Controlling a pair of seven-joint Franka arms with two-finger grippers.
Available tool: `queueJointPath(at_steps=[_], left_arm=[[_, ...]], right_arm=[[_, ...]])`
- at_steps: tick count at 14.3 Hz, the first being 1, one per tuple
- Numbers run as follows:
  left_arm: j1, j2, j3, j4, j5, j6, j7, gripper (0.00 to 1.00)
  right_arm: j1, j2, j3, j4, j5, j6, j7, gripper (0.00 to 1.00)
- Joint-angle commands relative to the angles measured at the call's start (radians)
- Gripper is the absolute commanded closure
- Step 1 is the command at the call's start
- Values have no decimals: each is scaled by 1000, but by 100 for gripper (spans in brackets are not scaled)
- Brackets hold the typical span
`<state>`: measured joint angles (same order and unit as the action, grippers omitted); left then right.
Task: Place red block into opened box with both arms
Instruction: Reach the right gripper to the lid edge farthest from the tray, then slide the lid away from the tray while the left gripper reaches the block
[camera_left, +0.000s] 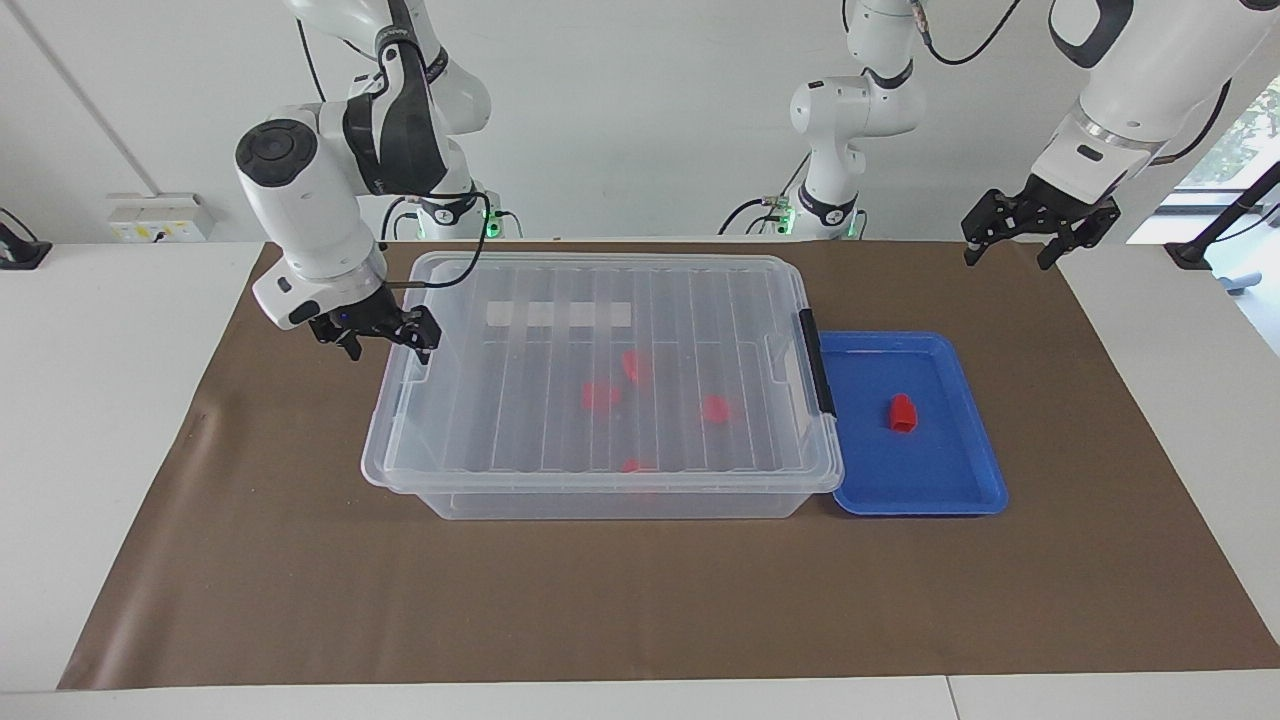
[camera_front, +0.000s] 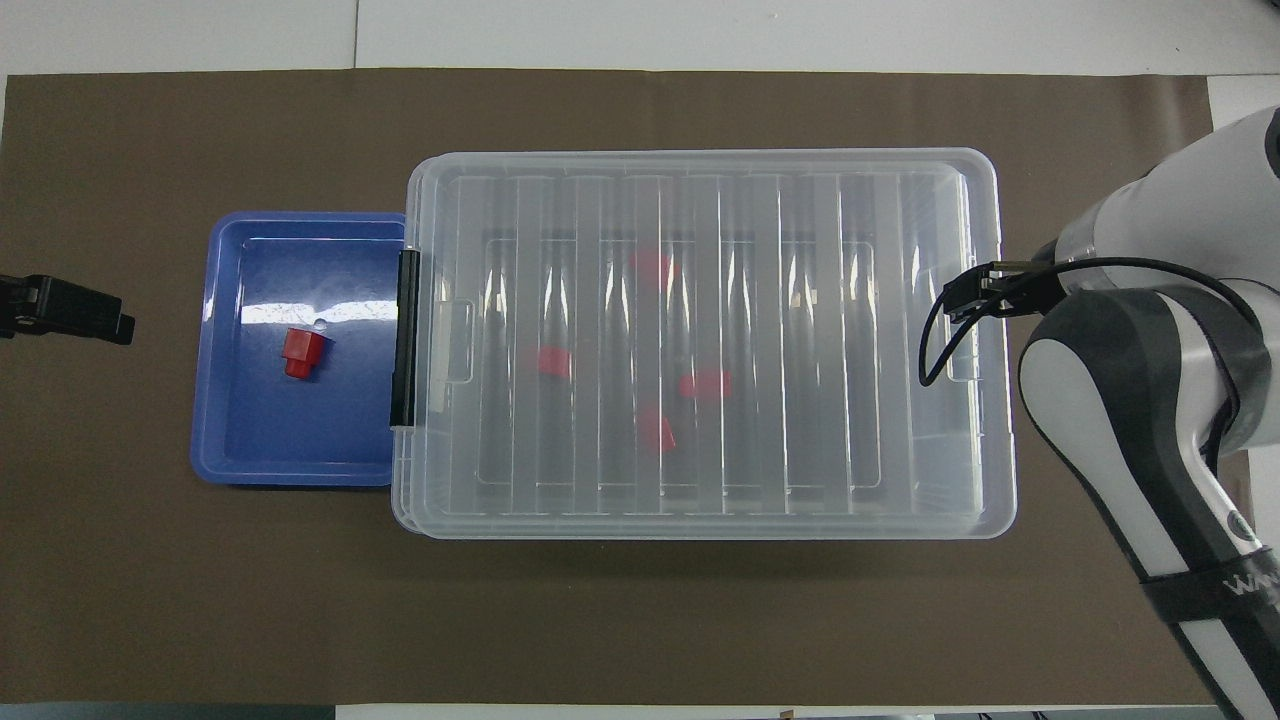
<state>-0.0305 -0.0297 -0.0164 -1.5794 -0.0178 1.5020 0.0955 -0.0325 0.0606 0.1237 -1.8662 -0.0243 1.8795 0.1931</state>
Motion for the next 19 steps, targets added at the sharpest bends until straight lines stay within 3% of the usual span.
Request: queueJointPath(at_steps=[1,3,7,13,19], left_arm=[[9,-30,-1,-34,-5,3,-2,0],[9,-36,-2,-51,-5,23,-5,0],[0,-85,-5,-204,-5,177,3,0],[-9,-78,-7,-419,-5,429,12,0],[-35,36,-8,-514,-5,624,12,0]], right_arm=[[-18,-24,10,-56,6,33,-1,0],[-24,-28,7,-70,6,41,-33,0],[-40,-34,-6,-99,3,59,-73,0],[-40,-35,-99,-96,-5,66,-190,0],[-40,-31,-226,-93,-5,86,-386,0]])
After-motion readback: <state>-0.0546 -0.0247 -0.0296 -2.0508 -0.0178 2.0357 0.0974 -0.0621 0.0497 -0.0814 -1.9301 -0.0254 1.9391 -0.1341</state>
